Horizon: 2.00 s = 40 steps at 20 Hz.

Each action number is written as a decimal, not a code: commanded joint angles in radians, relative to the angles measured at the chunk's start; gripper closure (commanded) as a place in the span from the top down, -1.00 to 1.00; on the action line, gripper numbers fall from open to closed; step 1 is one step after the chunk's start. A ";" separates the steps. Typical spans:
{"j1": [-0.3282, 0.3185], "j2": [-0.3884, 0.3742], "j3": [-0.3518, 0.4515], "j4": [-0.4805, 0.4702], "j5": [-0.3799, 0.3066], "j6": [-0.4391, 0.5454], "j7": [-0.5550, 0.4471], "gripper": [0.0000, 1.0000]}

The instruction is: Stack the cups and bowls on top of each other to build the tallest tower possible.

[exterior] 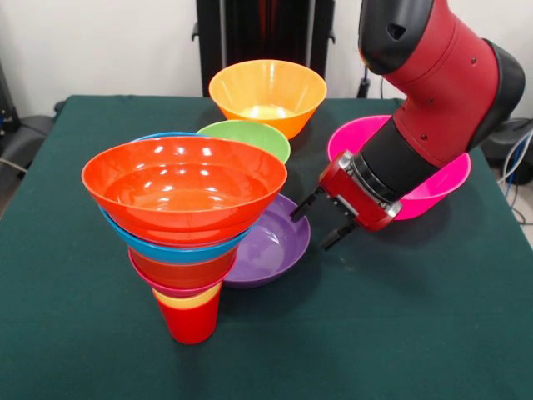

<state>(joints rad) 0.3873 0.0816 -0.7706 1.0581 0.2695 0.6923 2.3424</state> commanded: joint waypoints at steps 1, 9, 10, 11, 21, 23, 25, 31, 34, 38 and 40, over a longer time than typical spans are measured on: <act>-0.016 0.043 0.128 -0.014 -0.057 -0.059 0.042 1.00; -0.008 0.048 0.104 -0.015 -0.059 -0.056 0.052 1.00; -0.010 0.048 0.105 -0.021 -0.066 -0.052 0.034 1.00; -0.008 0.049 0.099 -0.016 -0.063 -0.050 0.056 1.00; -0.008 0.059 0.092 -0.022 -0.063 -0.054 0.067 -1.00; -0.007 0.058 0.092 -0.023 -0.063 -0.049 0.064 -1.00; -0.007 0.059 0.088 -0.027 -0.065 -0.043 0.063 -1.00; -0.004 0.052 0.080 -0.032 -0.083 -0.030 0.032 -1.00; -0.001 0.045 0.075 -0.034 -0.092 -0.021 0.025 -1.00; -0.004 0.038 0.074 -0.041 -0.105 -0.009 0.009 -1.00; -0.003 0.034 0.077 -0.040 -0.101 -0.007 0.018 -1.00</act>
<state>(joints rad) 0.3881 0.1159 -0.7880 1.0570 0.2267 0.6877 2.3422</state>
